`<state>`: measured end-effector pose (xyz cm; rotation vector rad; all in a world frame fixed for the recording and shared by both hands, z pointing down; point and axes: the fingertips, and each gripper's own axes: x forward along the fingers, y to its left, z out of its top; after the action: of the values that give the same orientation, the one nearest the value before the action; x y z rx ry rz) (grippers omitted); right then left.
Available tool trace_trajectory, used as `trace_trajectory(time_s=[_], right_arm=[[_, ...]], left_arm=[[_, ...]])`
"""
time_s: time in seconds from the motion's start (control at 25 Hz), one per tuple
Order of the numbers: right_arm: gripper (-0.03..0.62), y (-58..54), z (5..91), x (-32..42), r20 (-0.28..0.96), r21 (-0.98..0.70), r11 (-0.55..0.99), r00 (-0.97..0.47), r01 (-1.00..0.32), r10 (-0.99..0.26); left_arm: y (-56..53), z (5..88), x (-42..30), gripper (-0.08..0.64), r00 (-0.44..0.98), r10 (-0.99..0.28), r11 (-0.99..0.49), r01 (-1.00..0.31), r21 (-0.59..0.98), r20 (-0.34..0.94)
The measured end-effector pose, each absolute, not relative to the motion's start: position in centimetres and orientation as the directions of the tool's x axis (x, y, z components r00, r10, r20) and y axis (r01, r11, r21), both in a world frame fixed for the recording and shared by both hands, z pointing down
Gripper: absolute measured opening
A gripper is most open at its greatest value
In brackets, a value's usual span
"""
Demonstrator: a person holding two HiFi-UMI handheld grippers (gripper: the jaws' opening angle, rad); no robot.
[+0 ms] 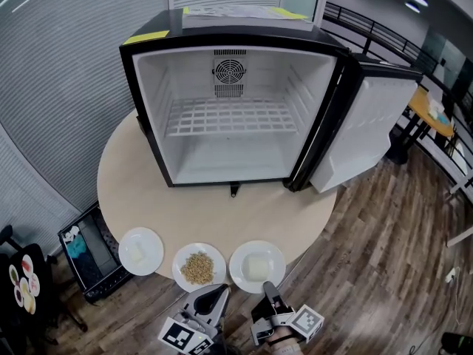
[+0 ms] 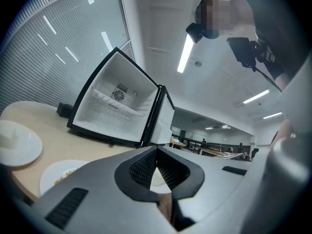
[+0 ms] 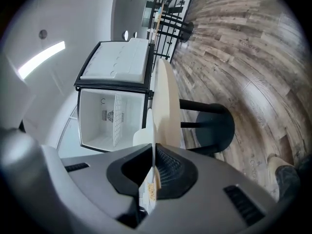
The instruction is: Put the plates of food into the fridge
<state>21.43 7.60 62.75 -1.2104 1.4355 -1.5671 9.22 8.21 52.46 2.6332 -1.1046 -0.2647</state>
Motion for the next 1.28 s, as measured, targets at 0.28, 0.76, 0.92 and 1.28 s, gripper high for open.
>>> trace_trajectory(time_s=[0.28,0.76,0.92,1.28], right_arm=[[0.017,5.0,59.2,21.4,0.167,-0.986,-0.15,-0.325,-0.077,-0.931],[0.018,-3.5,55.8,21.0,0.158,-0.987,-0.146,-0.255,-0.067,-0.954],[0.018,-6.8,55.4,21.1,0.158,-0.987,-0.148,-0.242,-0.059,-0.957],[0.018,-13.3,56.7,22.1,0.195,-0.981,-0.19,-0.175,-0.048,-0.965]], left_arm=[[4.1,49.0,8.7,0.006,0.689,-0.718,-0.68,-0.666,0.307,-0.098],[-4.3,44.4,6.6,0.006,0.685,-0.713,-0.695,-0.662,0.28,-0.148],[-7.0,43.9,6.9,0.006,0.688,-0.71,-0.698,-0.659,0.281,-0.149],[-13.0,44.6,8.2,0.006,0.7,-0.7,-0.708,-0.657,0.259,-0.139]])
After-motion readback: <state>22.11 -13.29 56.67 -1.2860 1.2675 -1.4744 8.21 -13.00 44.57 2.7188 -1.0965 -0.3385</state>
